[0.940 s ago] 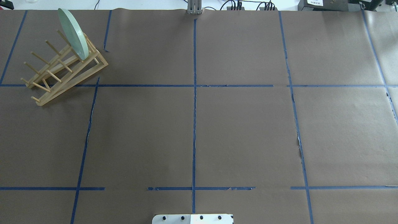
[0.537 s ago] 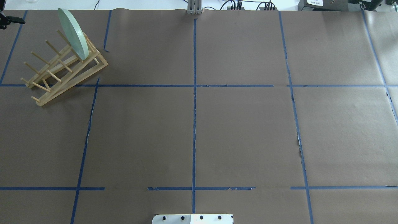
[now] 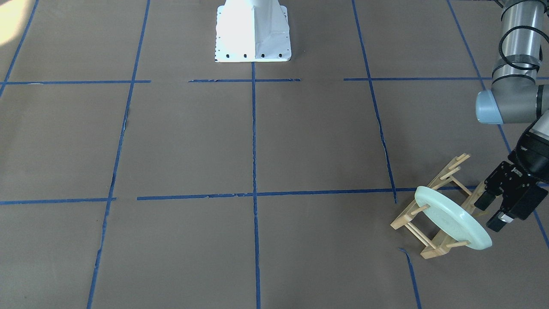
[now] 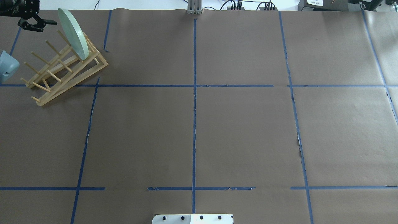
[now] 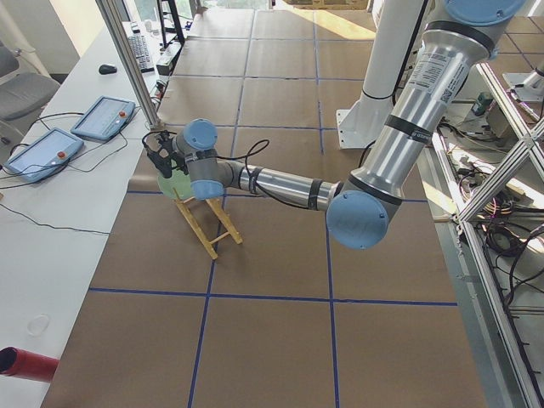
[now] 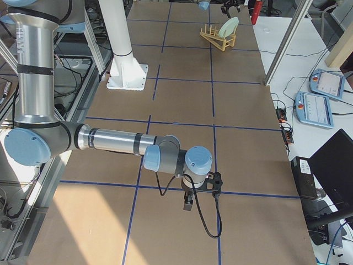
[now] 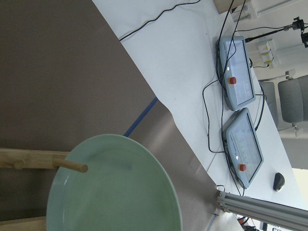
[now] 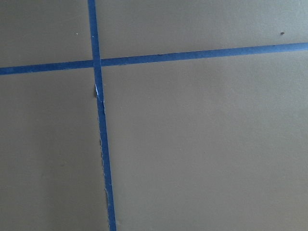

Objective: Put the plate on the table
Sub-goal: 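Reach the left gripper to the pale green plate's rim in the rack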

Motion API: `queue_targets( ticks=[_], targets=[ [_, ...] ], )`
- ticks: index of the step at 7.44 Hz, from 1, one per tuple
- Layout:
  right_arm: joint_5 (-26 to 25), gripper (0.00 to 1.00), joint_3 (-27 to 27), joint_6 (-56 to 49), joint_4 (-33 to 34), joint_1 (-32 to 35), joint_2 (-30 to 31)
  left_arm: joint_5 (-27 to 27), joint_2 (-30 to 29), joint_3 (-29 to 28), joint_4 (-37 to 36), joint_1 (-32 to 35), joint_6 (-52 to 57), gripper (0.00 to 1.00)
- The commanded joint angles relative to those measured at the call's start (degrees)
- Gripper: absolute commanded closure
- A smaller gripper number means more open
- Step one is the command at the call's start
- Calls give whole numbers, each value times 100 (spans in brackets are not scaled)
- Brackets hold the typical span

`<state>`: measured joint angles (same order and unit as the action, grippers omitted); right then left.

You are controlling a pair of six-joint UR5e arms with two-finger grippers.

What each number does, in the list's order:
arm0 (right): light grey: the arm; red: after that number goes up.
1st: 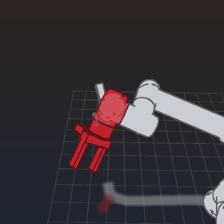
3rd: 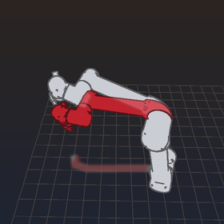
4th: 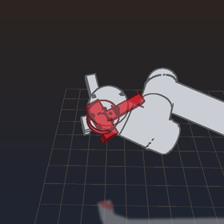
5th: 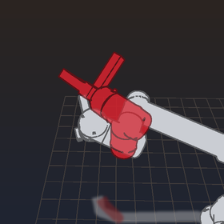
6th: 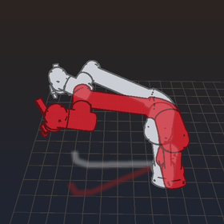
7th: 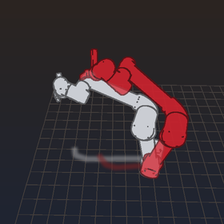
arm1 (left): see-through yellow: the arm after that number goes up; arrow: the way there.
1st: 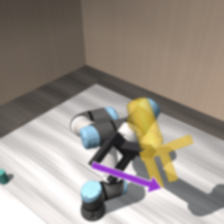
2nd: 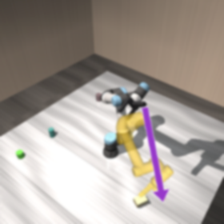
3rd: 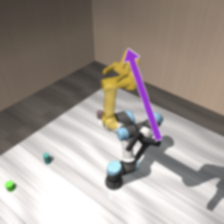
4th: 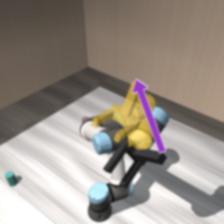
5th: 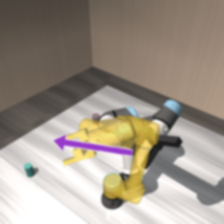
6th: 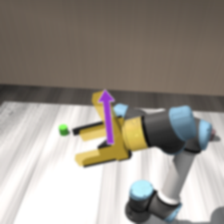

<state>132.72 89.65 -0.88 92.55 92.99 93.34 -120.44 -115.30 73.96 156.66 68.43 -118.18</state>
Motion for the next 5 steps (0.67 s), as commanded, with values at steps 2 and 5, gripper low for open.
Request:
queue_targets(
  ticks=[2,5],
  targets=[
    [0,0,0,0,0,0,0,152,-98,-83,5,-75,-29,56],
    [0,0,0,0,0,0,0,135,-80,-57,5,-66,-29,100]
  ],
)
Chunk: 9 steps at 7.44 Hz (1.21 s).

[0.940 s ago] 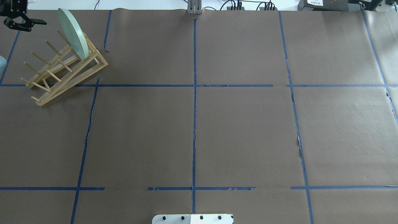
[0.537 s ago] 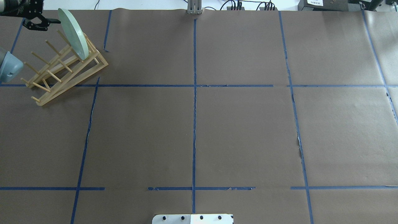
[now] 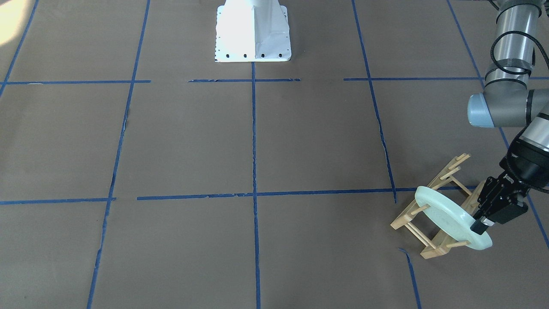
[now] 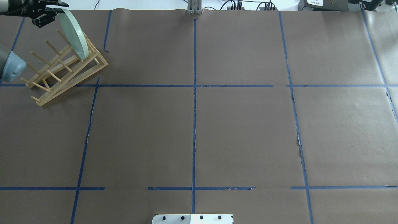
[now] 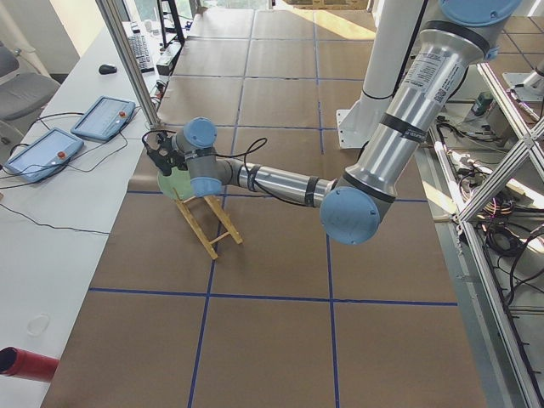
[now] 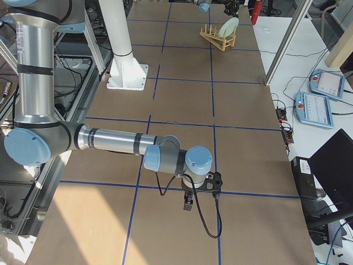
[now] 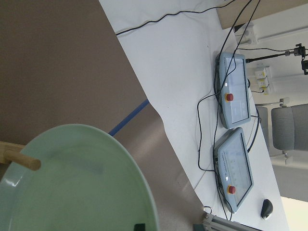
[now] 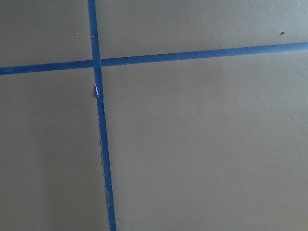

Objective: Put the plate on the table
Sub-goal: 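Reach the left gripper to the pale green plate's rim in the rack, then grip the plate rim with the left gripper and lift it out of the rack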

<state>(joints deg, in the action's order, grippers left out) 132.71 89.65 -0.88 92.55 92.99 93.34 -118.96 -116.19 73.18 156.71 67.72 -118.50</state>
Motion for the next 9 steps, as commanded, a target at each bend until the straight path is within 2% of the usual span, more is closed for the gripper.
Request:
queue_targets(
  ticks=[1,4,6,7,8,9],
  targets=[
    [0,0,0,0,0,0,0,-39,8,134,0,21,-6,100],
    [0,0,0,0,0,0,0,-13,-105,958,9,503,-428,100],
    [0,0,0,0,0,0,0,22,-648,1031,-296,427,-385,100],
    [0,0,0,0,0,0,0,-13,-1016,1049,-1090,173,-289,100],
    [0,0,0,0,0,0,0,-22,-1351,1136,-2029,-73,365,100],
    [0,0,0,0,0,0,0,4,-1537,1485,-3335,-388,1233,100]
  ],
)
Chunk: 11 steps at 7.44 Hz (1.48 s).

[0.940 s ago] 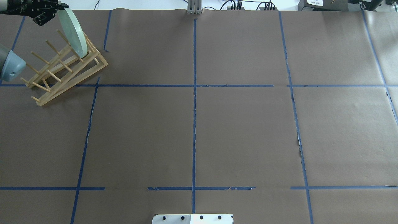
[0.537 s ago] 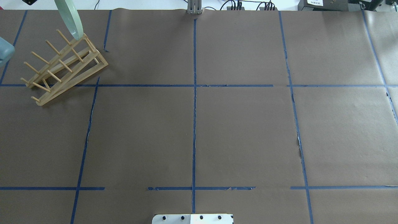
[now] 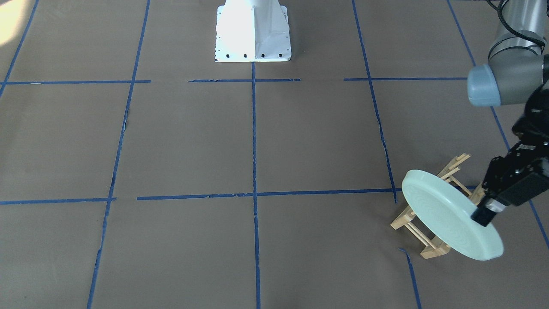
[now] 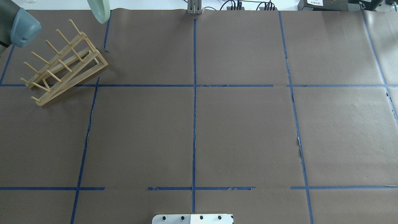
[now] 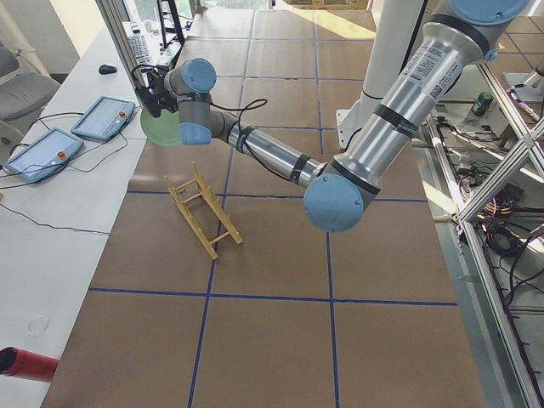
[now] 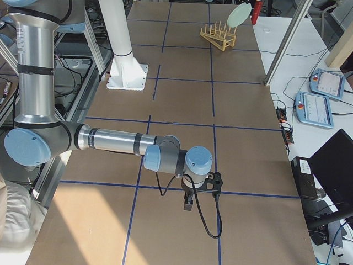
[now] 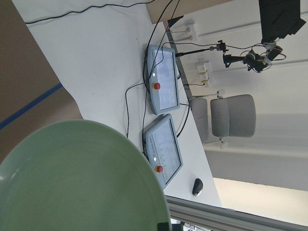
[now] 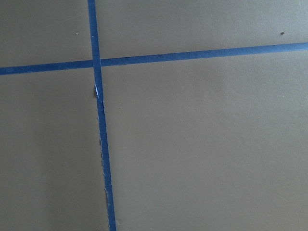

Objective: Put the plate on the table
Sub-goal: 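Grip the plate rim with the left gripper and lift it out of the rack, then carry the plate toward the robot and lower it flat onto the table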

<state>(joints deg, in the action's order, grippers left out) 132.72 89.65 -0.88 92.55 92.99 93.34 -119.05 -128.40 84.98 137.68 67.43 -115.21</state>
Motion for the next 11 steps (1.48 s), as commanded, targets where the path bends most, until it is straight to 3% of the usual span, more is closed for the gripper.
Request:
queue_targets(
  ticks=[1,2,4,5,8,11],
  targets=[
    [0,0,0,0,0,0,0,57,-491,579,-2637,-615,1678,100],
    [0,0,0,0,0,0,0,292,-788,616,-3737,-1000,2182,100],
    [0,0,0,0,0,0,0,1922,-1238,451,-5786,-2517,2677,100],
    [0,0,0,0,0,0,0,2312,-1327,206,-6422,-3003,2687,100],
    [0,0,0,0,0,0,0,2483,-1258,-367,-6622,-3973,2688,100],
    [0,0,0,0,0,0,0,2483,-1178,-368,-6596,-4089,2688,97]
  ],
)
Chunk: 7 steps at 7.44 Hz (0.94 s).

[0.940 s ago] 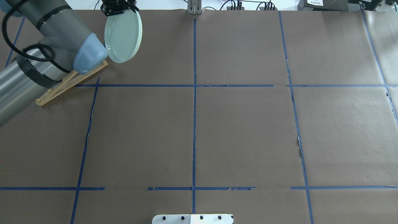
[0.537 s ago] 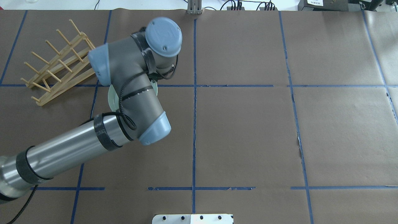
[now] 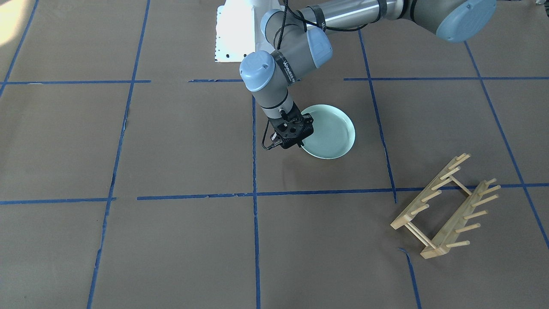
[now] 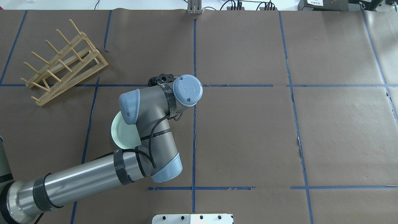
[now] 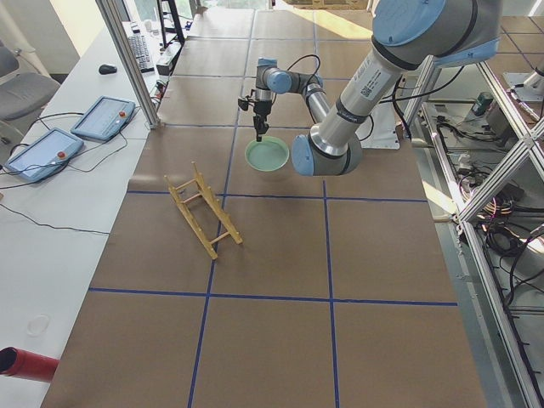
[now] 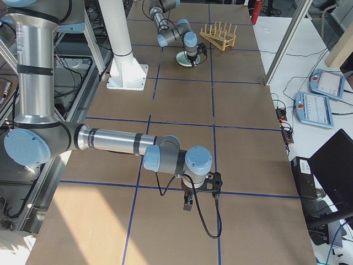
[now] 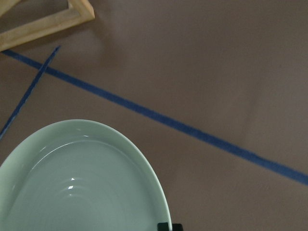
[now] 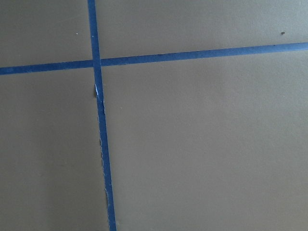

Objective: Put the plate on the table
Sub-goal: 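Carry the plate toward the robot and lower it flat onto the table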

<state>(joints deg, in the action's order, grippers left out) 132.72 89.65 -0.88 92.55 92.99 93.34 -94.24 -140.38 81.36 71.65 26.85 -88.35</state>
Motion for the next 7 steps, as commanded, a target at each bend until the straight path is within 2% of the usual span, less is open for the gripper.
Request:
queue_targets(
  ticks=[1,2,3,4,5,6,7],
  targets=[
    [0,0,0,0,0,0,0,2,71,29,24,-30,11,70],
    [0,0,0,0,0,0,0,81,98,73,24,-30,11,39],
    [0,0,0,0,0,0,0,108,142,273,42,-13,54,14],
    [0,0,0,0,0,0,0,82,473,1076,68,22,786,0],
    [0,0,0,0,0,0,0,55,859,1763,181,240,1237,0],
    [0,0,0,0,0,0,0,-23,1106,2065,713,686,1816,0],
    [0,0,0,0,0,0,0,-764,1553,2103,1276,1239,2770,0]
  ],
)
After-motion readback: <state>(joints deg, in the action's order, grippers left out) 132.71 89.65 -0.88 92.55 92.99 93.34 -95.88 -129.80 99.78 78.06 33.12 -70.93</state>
